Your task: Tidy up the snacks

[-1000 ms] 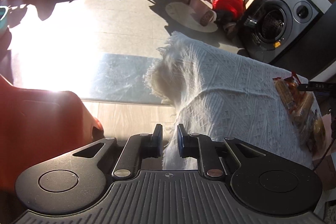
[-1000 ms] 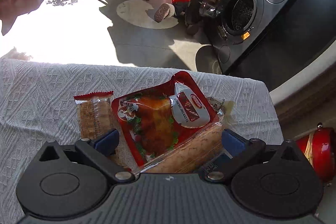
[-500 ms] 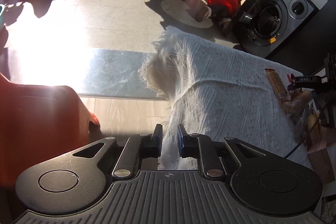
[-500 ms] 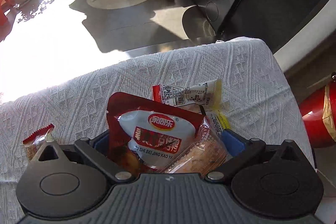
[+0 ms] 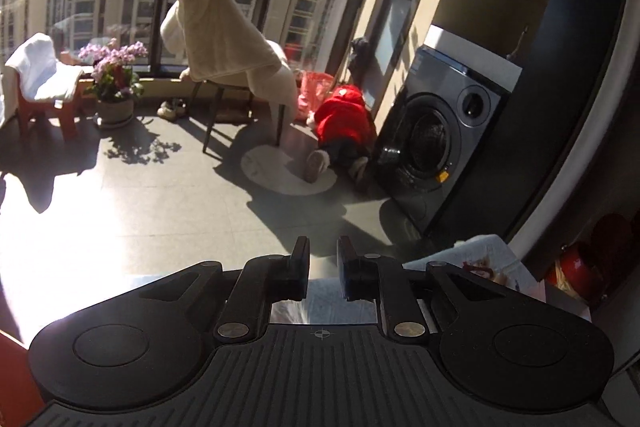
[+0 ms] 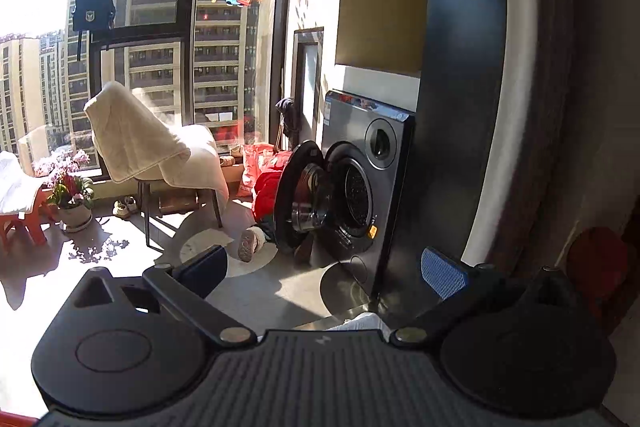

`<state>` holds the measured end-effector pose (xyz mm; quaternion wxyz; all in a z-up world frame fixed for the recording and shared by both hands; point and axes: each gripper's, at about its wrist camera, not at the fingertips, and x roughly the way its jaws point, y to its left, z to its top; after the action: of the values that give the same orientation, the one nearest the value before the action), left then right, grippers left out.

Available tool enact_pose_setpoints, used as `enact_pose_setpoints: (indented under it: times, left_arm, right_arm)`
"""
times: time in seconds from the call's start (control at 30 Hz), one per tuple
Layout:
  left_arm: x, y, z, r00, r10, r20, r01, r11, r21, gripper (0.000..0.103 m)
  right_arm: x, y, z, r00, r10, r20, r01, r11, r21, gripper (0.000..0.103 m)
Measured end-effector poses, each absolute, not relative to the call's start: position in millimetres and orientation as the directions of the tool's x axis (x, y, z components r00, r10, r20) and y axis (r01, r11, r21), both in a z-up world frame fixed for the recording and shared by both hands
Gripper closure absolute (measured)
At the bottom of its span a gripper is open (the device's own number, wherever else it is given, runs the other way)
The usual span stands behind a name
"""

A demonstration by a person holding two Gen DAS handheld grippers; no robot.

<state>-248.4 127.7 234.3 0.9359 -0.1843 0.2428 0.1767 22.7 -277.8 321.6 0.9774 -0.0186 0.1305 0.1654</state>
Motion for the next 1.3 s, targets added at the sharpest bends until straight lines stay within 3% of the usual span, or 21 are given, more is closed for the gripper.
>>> enact_pose_setpoints:
  times: [0.03,0.1,0.17,0.23,0.37,0.47,0.53,0.67,0.77,0.87,1.0,1.2,1.3]
  left_arm:
    - [-246.5,128.6,247.5,0.830,0.251,-0.498,-0.423,0.865,-0.269,0.086]
    - [-237.6,127.6,271.0,0.858,0.229,-0.459,-0.396,0.865,-0.308,0.087]
    - [-227.6,119.4,275.9,0.891,0.174,-0.420,-0.330,0.882,-0.336,0.087]
    - [-215.7,104.4,266.8,0.890,0.131,-0.437,-0.307,0.880,-0.362,0.087]
    - [-207.6,83.9,236.1,0.867,0.076,-0.493,-0.307,0.860,-0.408,0.086]
    - [-212.8,89.5,193.5,0.739,0.137,-0.659,-0.474,0.801,-0.366,0.087]
    - [-233.4,105.6,167.8,0.643,0.149,-0.751,-0.584,0.730,-0.356,0.088]
    - [-275.3,137.7,162.8,0.539,0.284,-0.793,-0.689,0.691,-0.221,0.088]
    - [-296.7,163.6,178.7,0.517,0.323,-0.793,-0.734,0.644,-0.217,0.089]
    - [-305.4,173.5,209.5,0.599,0.315,-0.736,-0.688,0.673,-0.272,0.091]
    - [-282.5,153.8,271.9,0.754,0.283,-0.593,-0.529,0.796,-0.293,0.090]
    - [-231.7,110.7,332.3,0.786,0.253,-0.565,-0.446,0.864,-0.234,0.090]
    - [-231.4,94.1,357.1,0.831,0.269,-0.487,-0.427,0.869,-0.250,0.090]
  right_arm:
    - [-0.7,-293.3,344.1,0.932,0.294,-0.209,-0.277,0.955,0.110,0.000]
    - [-22.4,-311.1,354.2,0.921,0.267,-0.285,-0.150,0.915,0.374,0.000]
    - [-18.0,-315.2,337.0,0.785,0.455,-0.420,-0.160,0.804,0.572,0.000]
    - [-18.9,-300.1,293.9,0.630,0.608,-0.483,-0.144,0.703,0.697,0.000]
    - [-43.3,-256.3,230.8,0.452,0.564,-0.691,-0.006,0.777,0.630,0.000]
    - [-68.8,-232.9,175.7,0.245,0.481,-0.842,0.053,0.860,0.507,0.000]
    - [-81.8,-228.9,144.0,0.137,0.437,-0.889,0.081,0.889,0.450,0.000]
    - [-119.2,-258.7,104.4,0.077,0.324,-0.943,0.176,0.927,0.333,0.000]
    - [-110.9,-279.8,103.7,0.118,0.127,-0.985,0.174,0.974,0.146,0.000]
    - [-100.7,-306.9,123.9,0.160,0.029,-0.987,0.225,0.972,0.065,0.000]
    - [-90.0,-337.9,164.4,0.231,0.039,-0.972,0.317,0.942,0.113,0.000]
    - [-75.8,-392.6,162.1,0.202,0.071,-0.977,0.567,0.805,0.176,0.000]
    - [-69.6,-391.4,179.4,0.357,0.027,-0.934,0.537,0.812,0.229,0.000]
